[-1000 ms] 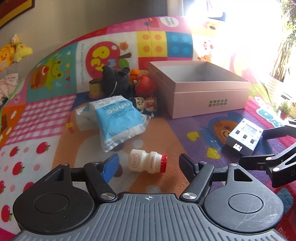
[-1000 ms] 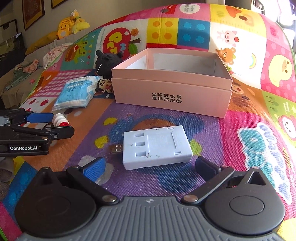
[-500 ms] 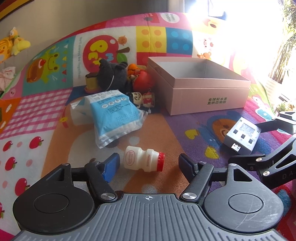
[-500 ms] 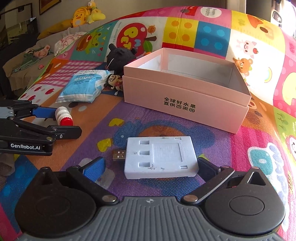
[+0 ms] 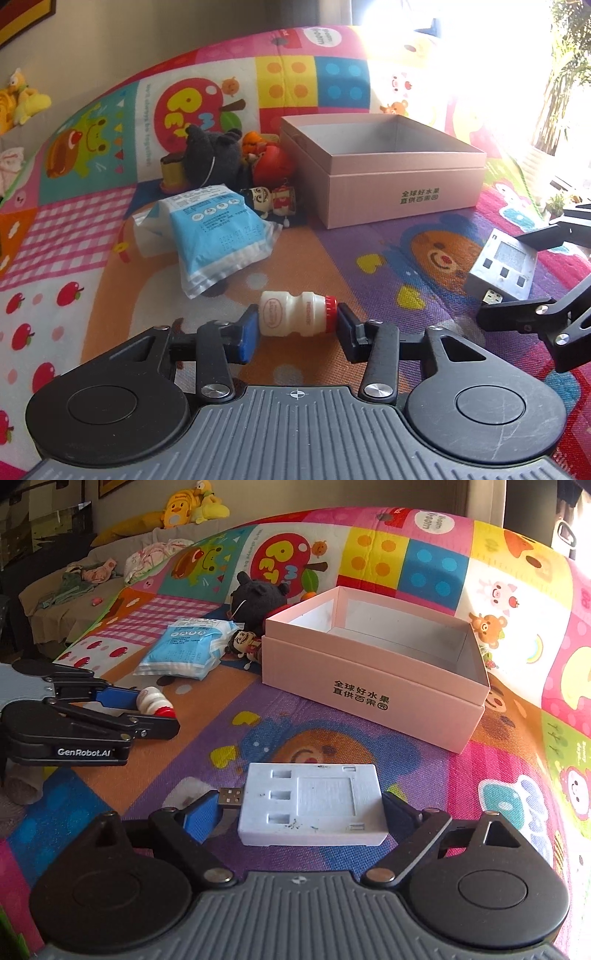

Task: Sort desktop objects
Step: 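Close the left tool on the white yogurt bottle while the right tool holds the charger, then drop the bottle into the pink box with the left tool while the right tool releases the charger there, then close the right tool on the black plush toy, then lift the plush toy with the right tool while the left tool moves toward the keychain figure, then close the left tool on the cartoon keychain figure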

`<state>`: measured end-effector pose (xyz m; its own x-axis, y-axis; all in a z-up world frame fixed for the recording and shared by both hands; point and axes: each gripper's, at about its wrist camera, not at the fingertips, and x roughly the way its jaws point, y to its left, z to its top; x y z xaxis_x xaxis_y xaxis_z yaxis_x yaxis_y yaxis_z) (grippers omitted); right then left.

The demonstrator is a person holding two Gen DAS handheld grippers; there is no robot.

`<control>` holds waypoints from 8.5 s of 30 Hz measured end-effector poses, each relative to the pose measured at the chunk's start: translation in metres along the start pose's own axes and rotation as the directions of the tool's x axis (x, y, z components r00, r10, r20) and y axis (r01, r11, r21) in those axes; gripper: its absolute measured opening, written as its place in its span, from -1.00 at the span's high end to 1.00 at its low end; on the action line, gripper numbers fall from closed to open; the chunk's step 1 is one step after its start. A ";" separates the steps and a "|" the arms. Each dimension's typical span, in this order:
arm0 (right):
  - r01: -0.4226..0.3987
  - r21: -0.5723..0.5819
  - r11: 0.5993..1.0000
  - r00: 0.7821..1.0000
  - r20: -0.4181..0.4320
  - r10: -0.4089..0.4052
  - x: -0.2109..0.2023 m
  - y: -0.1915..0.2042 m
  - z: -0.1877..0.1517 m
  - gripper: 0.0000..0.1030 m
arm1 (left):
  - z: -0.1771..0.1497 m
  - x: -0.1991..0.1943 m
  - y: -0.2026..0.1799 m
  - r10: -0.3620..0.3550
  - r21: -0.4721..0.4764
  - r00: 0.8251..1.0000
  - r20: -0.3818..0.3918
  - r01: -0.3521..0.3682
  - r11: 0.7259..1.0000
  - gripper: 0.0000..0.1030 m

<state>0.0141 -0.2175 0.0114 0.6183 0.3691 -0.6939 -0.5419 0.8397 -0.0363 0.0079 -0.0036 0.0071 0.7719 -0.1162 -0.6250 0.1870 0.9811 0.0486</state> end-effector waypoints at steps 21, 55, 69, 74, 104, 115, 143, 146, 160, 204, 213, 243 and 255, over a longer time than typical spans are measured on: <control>0.193 0.090 0.977 0.965 0.164 -0.206 -0.065 -0.078 0.052 -0.76 | 0.148 0.069 -0.075 -0.214 0.075 0.958 0.189 0.203 0.976 -0.06; 0.112 0.026 0.993 0.986 0.117 -0.114 0.073 -0.030 0.191 -0.91 | 0.027 0.027 0.039 0.047 -0.119 0.996 0.071 -0.038 0.992 -0.95; 0.070 0.088 0.994 0.994 -0.092 -0.062 0.215 0.055 0.262 -0.90 | 0.023 0.033 0.088 0.269 -0.217 0.963 0.038 -0.254 0.942 -0.96; 0.050 0.063 0.997 0.986 -0.163 -0.039 0.231 0.060 0.253 -0.28 | 0.016 0.026 0.105 0.249 -0.291 0.967 0.048 -0.225 0.930 -0.96; 0.089 0.156 0.984 0.991 0.089 -0.104 -0.008 -0.042 0.013 -0.33 | 0.039 0.051 0.026 -0.047 -0.009 0.998 0.036 0.047 0.999 -0.98; 0.108 0.176 0.978 0.986 0.108 -0.128 -0.006 -0.051 0.008 -0.55 | 0.067 0.072 0.030 0.058 0.140 0.991 0.120 -0.075 0.987 -0.26; 0.079 0.542 0.836 0.974 0.137 -0.181 0.040 -0.172 0.066 -0.91 | 0.011 0.025 0.001 -0.249 0.217 0.968 0.028 0.238 0.947 -0.88; -0.009 0.526 0.851 0.983 0.161 -0.089 0.044 -0.153 0.073 -0.92 | 0.017 0.020 0.003 -0.158 0.224 0.985 0.076 0.138 0.965 -0.88; 0.006 0.375 0.927 0.983 0.168 -0.075 0.021 -0.121 0.062 -0.98 | 0.059 0.075 0.040 0.056 0.029 0.996 0.068 -0.058 0.998 -0.33; 0.149 0.170 0.974 0.971 0.162 -0.176 -0.009 -0.049 0.014 -0.99 | 0.016 0.000 -0.024 -0.020 0.243 1.000 0.006 0.018 0.970 -0.86; 0.256 -0.053 0.965 0.952 0.186 -0.242 0.007 0.002 0.012 -0.95 | 0.025 -0.007 0.008 0.002 0.018 1.000 0.017 -0.003 1.000 -0.89; 0.379 -0.155 0.912 0.924 0.122 -0.363 0.035 0.010 0.004 -0.33 | 0.008 -0.003 -0.038 -0.133 0.069 0.990 -0.040 0.136 0.988 -0.97; -0.253 0.507 0.824 0.967 0.099 0.235 0.013 -0.077 -0.013 -0.35 | 0.006 -0.005 -0.043 -0.163 0.078 0.986 -0.041 0.166 0.983 -0.99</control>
<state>0.0566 -0.2825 -0.0045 0.5267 0.5940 -0.6081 -0.3142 0.8007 0.5101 -0.0005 -0.0463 0.0124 0.7053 -0.2684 -0.6562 0.3594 0.9332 0.0046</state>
